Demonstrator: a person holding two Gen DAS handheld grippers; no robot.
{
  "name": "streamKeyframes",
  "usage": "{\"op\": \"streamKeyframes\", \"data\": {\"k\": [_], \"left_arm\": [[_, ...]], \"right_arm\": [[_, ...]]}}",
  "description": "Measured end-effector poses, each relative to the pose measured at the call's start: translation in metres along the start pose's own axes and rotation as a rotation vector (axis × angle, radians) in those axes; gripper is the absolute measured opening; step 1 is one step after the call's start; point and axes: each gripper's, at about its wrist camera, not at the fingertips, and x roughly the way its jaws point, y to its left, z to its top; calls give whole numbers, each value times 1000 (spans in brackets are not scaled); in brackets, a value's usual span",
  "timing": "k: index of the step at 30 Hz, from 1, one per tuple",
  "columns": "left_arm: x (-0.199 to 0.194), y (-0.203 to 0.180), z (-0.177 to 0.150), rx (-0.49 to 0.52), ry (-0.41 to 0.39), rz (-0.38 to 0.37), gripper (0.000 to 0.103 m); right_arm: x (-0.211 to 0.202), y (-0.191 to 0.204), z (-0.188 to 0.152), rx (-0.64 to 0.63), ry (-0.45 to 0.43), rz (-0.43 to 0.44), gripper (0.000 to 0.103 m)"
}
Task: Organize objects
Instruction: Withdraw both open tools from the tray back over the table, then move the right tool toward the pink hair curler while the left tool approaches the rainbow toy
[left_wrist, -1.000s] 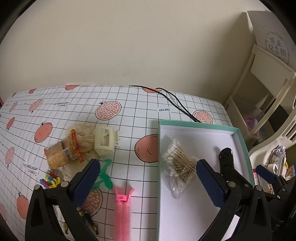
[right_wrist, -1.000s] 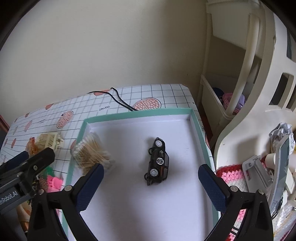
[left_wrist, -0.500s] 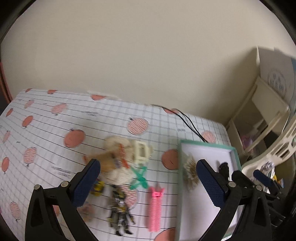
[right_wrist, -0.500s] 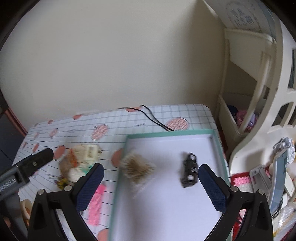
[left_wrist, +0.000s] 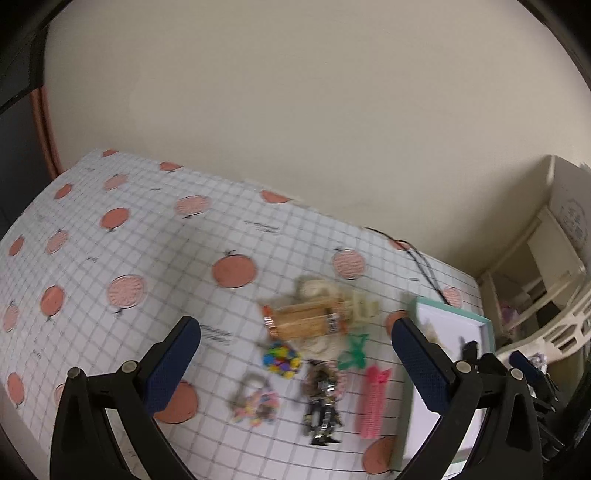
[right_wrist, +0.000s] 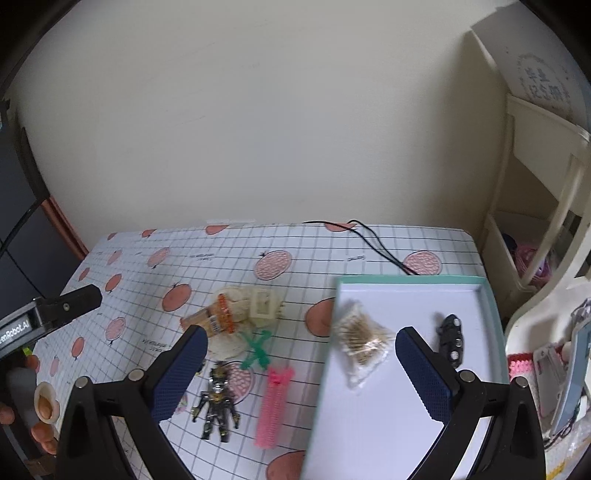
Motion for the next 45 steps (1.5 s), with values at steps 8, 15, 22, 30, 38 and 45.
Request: {"op": "streamKeyframes", "data": {"k": [8,15,22,30,38,45], "left_arm": [[15,30,-19,-8,89,115,103],[38,43,-40,-26,183,151,103],[60,42,-53,-22,228,161,103],[83,30,-70,15,272,158,103],[102,23,-82,47,318,163,103],[113,21,-87,57,339,170,103]], "right_arm": [[9,27,-7,-34,51,19,103],[21,33,-22,-51,108,15,99],[44,29,-32,-33,178,23,85],[70,25,-47,-13,257,38,70],[89,14,-59,38,322,42,57],[95,15,-63,21,340,49,55]]}}
